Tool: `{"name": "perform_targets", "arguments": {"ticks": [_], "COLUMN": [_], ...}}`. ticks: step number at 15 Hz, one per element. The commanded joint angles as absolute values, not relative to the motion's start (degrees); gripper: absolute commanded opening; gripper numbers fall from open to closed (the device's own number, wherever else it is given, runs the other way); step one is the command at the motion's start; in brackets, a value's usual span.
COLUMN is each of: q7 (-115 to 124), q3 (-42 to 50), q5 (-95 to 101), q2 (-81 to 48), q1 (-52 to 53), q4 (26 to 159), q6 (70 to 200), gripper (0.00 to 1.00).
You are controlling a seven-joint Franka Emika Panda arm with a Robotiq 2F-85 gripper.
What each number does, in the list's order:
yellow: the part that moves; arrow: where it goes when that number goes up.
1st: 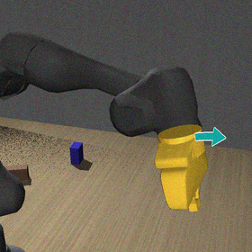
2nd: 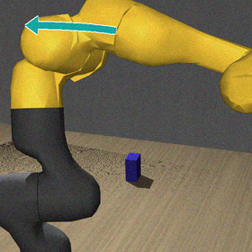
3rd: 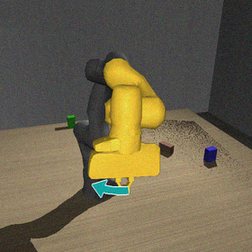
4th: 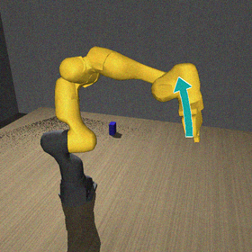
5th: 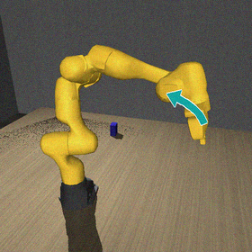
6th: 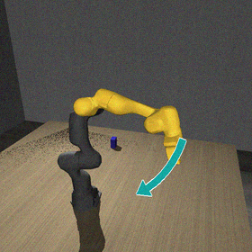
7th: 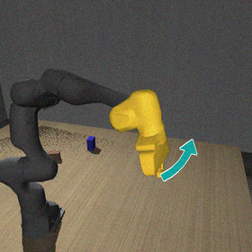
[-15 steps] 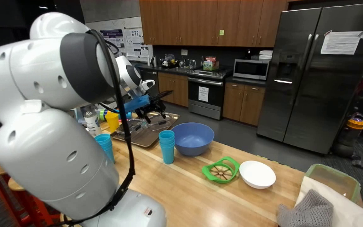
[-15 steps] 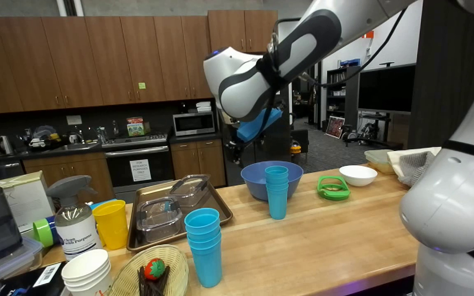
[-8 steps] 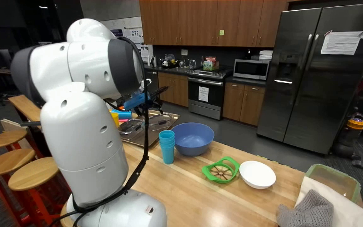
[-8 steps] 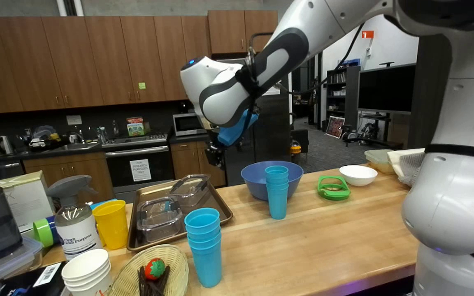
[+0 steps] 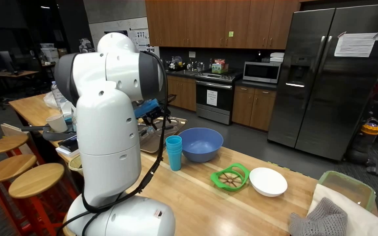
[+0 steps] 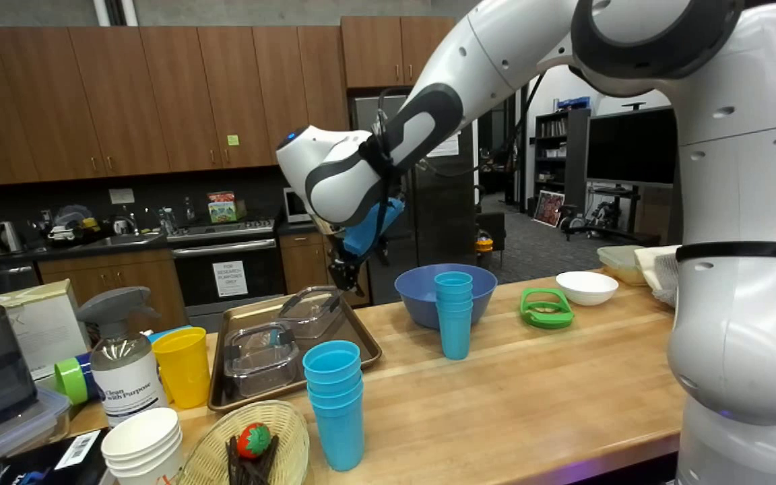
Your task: Move the bowl forward
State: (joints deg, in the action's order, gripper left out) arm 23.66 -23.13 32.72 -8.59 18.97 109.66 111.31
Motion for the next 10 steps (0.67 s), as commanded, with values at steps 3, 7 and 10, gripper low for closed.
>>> {"name": "perform_targets", "arguments": {"ticks": [3, 7, 10], "q7": [26.51, 30.11, 34.27], "q3": [-18.92, -17.19, -16.18], "q5": [33.57, 35.38, 39.70], "q2": [-10.58, -12.55, -14.59], "q1": [21.54, 22.30, 23.44], "q4": [108.53, 107.76, 106.41], "q6": [107.12, 108.99, 107.87], "gripper": [1.00, 1.00, 1.00]}}
